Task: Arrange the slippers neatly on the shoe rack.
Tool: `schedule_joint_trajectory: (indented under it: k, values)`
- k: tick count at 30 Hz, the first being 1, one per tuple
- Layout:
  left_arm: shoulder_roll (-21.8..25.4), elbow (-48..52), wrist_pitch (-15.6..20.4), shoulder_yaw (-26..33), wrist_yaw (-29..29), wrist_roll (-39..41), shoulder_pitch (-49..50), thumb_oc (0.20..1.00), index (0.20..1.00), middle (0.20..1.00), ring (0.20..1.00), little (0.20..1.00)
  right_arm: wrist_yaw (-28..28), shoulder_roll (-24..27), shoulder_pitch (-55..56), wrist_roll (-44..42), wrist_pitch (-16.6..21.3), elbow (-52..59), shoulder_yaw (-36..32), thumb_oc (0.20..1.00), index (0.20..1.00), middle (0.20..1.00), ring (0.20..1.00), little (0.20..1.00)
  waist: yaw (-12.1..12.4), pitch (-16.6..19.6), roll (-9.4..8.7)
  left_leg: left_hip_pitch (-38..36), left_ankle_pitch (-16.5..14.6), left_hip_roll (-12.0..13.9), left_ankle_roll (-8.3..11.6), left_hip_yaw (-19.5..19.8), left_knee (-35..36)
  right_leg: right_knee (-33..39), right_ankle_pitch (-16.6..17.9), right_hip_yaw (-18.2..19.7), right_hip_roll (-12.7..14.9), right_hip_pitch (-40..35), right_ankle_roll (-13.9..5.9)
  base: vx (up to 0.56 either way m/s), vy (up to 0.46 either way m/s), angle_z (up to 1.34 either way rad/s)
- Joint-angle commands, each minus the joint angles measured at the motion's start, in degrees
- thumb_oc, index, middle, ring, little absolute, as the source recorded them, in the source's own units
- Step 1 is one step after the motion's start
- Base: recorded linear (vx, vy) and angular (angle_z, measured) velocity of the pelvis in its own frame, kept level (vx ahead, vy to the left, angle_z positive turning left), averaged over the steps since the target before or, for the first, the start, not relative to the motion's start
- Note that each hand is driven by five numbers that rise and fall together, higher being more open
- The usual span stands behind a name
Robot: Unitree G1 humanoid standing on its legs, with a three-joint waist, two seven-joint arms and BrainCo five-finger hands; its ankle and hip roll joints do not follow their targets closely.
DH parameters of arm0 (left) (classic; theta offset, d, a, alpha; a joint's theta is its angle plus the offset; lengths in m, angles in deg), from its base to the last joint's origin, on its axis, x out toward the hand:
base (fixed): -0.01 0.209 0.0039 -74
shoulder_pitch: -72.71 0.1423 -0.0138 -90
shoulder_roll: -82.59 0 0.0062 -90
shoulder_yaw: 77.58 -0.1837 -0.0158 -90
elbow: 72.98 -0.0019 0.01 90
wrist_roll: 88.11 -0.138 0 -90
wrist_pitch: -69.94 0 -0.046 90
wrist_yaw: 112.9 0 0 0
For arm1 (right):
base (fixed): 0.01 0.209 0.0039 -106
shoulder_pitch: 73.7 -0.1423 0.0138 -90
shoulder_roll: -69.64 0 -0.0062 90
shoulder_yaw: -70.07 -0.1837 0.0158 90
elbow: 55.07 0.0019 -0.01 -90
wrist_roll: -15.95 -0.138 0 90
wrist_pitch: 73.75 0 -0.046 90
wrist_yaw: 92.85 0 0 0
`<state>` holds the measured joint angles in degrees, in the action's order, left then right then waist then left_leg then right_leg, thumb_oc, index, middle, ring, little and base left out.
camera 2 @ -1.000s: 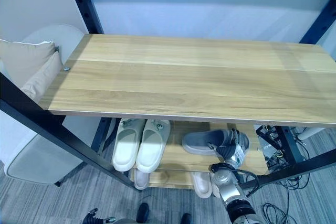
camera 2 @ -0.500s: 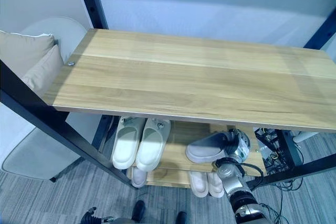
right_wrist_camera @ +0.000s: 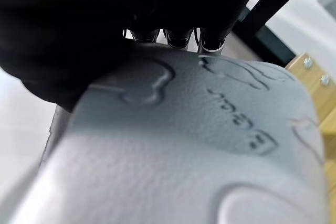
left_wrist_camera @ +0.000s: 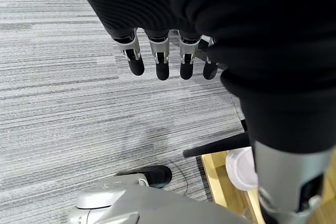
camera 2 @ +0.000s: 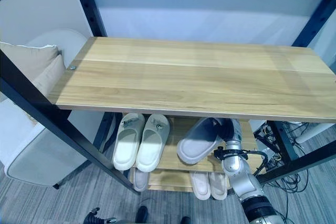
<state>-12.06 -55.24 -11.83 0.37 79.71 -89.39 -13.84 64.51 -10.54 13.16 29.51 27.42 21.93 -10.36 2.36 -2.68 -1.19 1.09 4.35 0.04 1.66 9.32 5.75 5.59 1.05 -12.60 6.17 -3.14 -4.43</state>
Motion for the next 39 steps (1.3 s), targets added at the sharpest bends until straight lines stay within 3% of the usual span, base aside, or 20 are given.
schedule_joint_trajectory:
  k: [1,6,9,12,14,16,17,18,19,20,23,25,26,30,33,36,39]
  values:
    - [-2.0,-5.9,1.6,0.2,-2.1,-1.0,-2.8,1.000,1.000,1.000,1.000,1.000,6.9,2.7,-0.1,-9.2,6.2,5.1,-1.6,0.200,0.200,0.200,0.200,0.200,0.3,0.8,-1.34,-2.4,-7.3,-0.4,0.11,-2.8,-0.7,-1.4,-2.8,0.5,2.2,-2.8,-3.71,-0.05,-0.044,-0.10]
    - [-1.4,-5.8,2.1,4.2,-5.2,2.7,-1.6,1.000,1.000,1.000,1.000,1.000,17.7,6.6,6.1,-16.4,7.2,9.5,-3.3,0.200,0.200,0.200,0.200,0.200,-0.4,2.3,-0.67,-4.9,-7.5,0.3,0.40,-3.1,-0.7,-3.0,-4.4,1.1,1.8,-4.3,-3.13,-0.03,-0.057,-0.10]
    - [-1.1,-5.3,2.4,5.5,-6.3,4.5,-1.4,1.000,1.000,1.000,1.000,1.000,21.0,8.5,9.0,-18.5,7.6,12.3,-5.3,0.200,0.200,0.200,0.200,0.200,-0.7,2.0,-0.43,-6.0,-7.4,0.8,0.54,-2.8,-1.4,-6.4,-6.6,1.0,1.5,-4.7,-2.37,-0.03,-0.069,-0.02]
    - [-0.3,-2.6,3.1,6.9,-5.9,8.6,-2.4,1.000,1.000,1.000,1.000,1.000,22.8,10.8,8.9,-20.4,8.3,16.4,-6.4,0.200,0.200,0.200,0.200,0.200,-1.3,-0.9,-0.90,-2.6,-9.6,0.9,1.14,-2.6,-10.9,-13.4,-9.4,1.2,1.5,-2.8,-0.94,-0.15,-0.083,0.05]
    - [0.1,-0.5,4.3,7.4,-5.1,11.4,-4.1,1.000,1.000,1.000,1.000,1.000,24.0,14.7,6.4,-22.4,9.4,19.7,-6.6,0.200,0.200,0.200,0.200,0.200,-1.7,-5.5,-0.62,1.6,-11.8,1.5,1.26,-2.8,-18.1,-21.0,-11.6,1.0,1.8,1.8,-0.63,-0.37,-0.072,0.18]
    - [0.3,2.7,6.4,7.1,-4.4,16.1,-6.0,1.000,1.000,1.000,1.000,1.000,25.9,20.5,2.9,-25.8,11.0,26.0,-6.8,0.200,0.200,0.200,0.200,0.200,-2.4,-9.4,-0.08,12.5,-13.5,1.9,1.06,-2.5,-28.4,-31.2,-14.0,1.2,2.6,12.0,0.05,-0.46,-0.032,0.04]
    - [0.5,4.7,7.8,7.4,-4.6,19.6,-6.6,1.000,1.000,1.000,1.000,1.000,25.9,23.2,2.7,-25.9,12.0,29.5,-7.6,0.200,0.200,0.200,0.200,0.200,-2.9,-9.2,0.18,17.3,-14.2,2.0,0.91,-1.4,-31.7,-35.0,-16.0,1.2,2.3,16.3,0.64,-0.28,-0.021,0.11]
    - [0.5,4.7,7.8,7.3,-4.6,19.6,-6.6,1.000,1.000,1.000,1.000,1.000,25.9,23.2,2.7,-25.9,12.0,29.5,-7.6,0.200,0.200,0.200,0.200,0.200,-3.0,-9.1,0.19,17.4,-14.1,2.0,0.91,-1.3,-31.7,-35.0,-16.0,1.2,2.3,16.4,0.64,-0.19,-0.037,0.29]
    - [0.7,5.9,8.9,7.3,-4.0,21.9,-7.8,1.000,1.000,1.000,1.000,1.000,25.5,26.7,3.4,-25.1,13.6,33.2,-8.9,0.200,0.200,0.200,0.200,0.200,-3.5,-9.3,0.08,21.6,-15.9,1.9,0.92,0.1,-36.3,-40.5,-19.3,1.0,2.9,20.2,1.82,-0.08,-0.021,0.40]
    - [0.7,5.9,8.9,7.3,-4.0,21.9,-7.8,1.000,1.000,1.000,1.000,1.000,25.5,26.7,3.5,-25.1,13.6,33.2,-8.9,0.200,0.200,0.200,0.200,0.200,-3.5,-9.2,0.09,21.9,-15.9,1.9,0.92,0.1,-36.4,-40.7,-19.4,1.0,3.0,20.4,1.82,-0.11,-0.018,0.29]
    - [0.9,6.4,9.9,7.1,-2.3,24.1,-9.5,1.000,1.000,1.000,1.000,1.000,22.8,29.5,1.3,-23.3,14.9,34.9,-7.9,0.200,0.200,0.200,0.200,0.200,-3.4,-10.7,-0.52,26.9,-18.2,2.0,0.53,0.5,-43.3,-49.0,-22.4,2.3,3.5,26.5,2.93,-0.12,-0.008,0.29]
    - [1.1,7.2,10.6,6.7,-1.8,25.1,-10.2,1.000,1.000,1.000,1.000,1.000,21.5,29.8,1.3,-23.2,15.7,36.1,-8.3,0.200,0.200,0.200,0.200,0.200,-3.2,-11.7,-0.83,30.6,-18.3,2.0,0.64,0.8,-46.2,-51.4,-23.9,1.5,3.6,29.6,3.58,-0.14,-0.102,0.02]
    - [1.2,9.8,11.4,5.7,-0.8,26.1,-10.2,1.000,1.000,1.000,1.000,1.000,19.4,30.1,2.1,-22.3,16.4,36.6,-9.1,0.200,0.200,0.200,0.200,0.200,-2.9,-12.4,-0.87,33.4,-19.7,1.5,0.98,1.5,-48.8,-53.6,-26.3,0.5,3.9,31.5,3.86,-0.17,-0.179,-0.04]
    - [2.0,13.7,13.1,5.0,1.0,27.7,-10.9,1.000,1.000,1.000,1.000,1.000,13.3,30.1,1.0,-16.8,17.3,37.5,-11.4,0.200,0.200,0.200,0.200,0.200,-4.0,-12.9,-0.07,42.1,-18.6,3.8,1.03,-0.3,-53.8,-59.3,-29.0,-2.5,5.9,39.3,5.77,-0.17,-0.092,0.75]
    - [2.6,12.3,14.3,5.9,3.2,27.9,-13.6,1.000,1.000,1.000,1.000,1.000,8.6,30.7,-3.1,-10.2,18.2,40.1,-12.4,0.200,0.200,0.200,0.200,0.200,-4.0,-12.4,0.31,53.8,-20.6,3.1,0.55,-2.4,-63.0,-69.8,-31.2,1.5,7.3,52.7,7.58,-0.19,0.152,0.33]
    - [4.2,14.5,16.2,5.9,4.8,30.2,-15.4,1.000,1.000,1.000,1.000,1.000,1.8,31.3,-5.9,-3.3,19.0,42.2,-12.4,0.200,0.200,0.200,0.200,0.200,-3.5,-10.5,0.43,67.9,-23.9,2.0,-0.83,-1.5,-76.2,-84.0,-34.2,5.2,8.9,67.2,8.36,-0.07,0.103,-0.36]
    - [4.7,13.8,17.1,6.0,6.1,30.8,-17.2,1.000,1.000,1.000,1.000,1.000,-5.5,33.5,-9.0,6.6,17.4,43.2,-11.9,0.200,0.200,0.200,0.200,0.200,-3.6,-9.7,0.48,74.7,-27.0,1.4,-1.74,-1.3,-85.1,-92.4,-36.6,7.0,9.3,74.0,8.85,0.04,0.078,-0.11]
